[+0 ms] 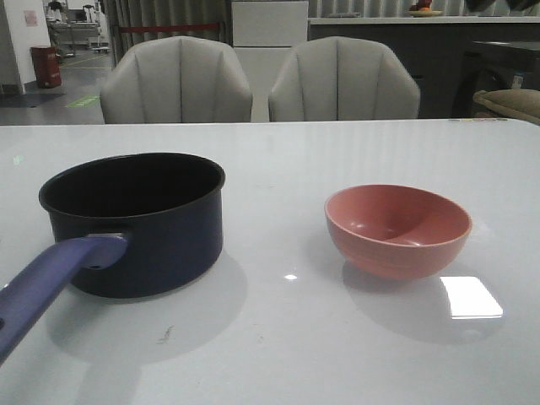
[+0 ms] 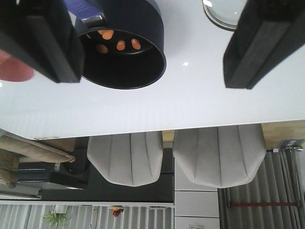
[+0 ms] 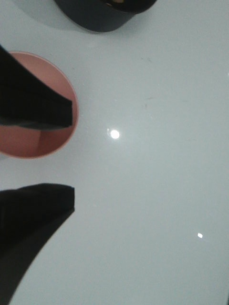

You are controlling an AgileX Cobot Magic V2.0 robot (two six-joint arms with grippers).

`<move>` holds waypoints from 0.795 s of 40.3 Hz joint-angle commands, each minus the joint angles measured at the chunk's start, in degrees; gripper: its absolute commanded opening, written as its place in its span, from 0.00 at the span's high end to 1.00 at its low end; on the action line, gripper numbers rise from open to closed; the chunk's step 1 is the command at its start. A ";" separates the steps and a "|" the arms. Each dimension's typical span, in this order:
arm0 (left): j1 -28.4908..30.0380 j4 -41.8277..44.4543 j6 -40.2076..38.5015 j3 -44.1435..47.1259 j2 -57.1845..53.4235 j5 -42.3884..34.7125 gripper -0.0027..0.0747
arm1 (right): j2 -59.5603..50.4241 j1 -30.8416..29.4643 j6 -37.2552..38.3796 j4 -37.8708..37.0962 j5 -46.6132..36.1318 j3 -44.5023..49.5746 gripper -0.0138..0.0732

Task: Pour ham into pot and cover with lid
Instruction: 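Lower the left gripper to the glass lid knob and grasp it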

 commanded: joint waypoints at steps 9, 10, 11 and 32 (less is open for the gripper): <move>-0.50 -0.31 -0.37 -1.54 0.87 -4.47 0.14 | -22.23 -0.16 -0.57 0.21 -22.15 17.27 0.38; -0.50 -0.31 -0.37 -1.54 0.87 -4.47 0.14 | -24.17 -0.16 -0.57 0.21 -23.20 19.14 0.38; -0.50 -0.31 -0.37 -1.54 0.87 -4.47 0.14 | -25.76 -0.16 -0.57 0.21 -24.00 21.03 0.38; -0.50 -0.31 -0.37 -1.54 0.87 -4.47 0.14 | -58.83 -0.16 -0.51 0.21 -29.08 48.15 0.39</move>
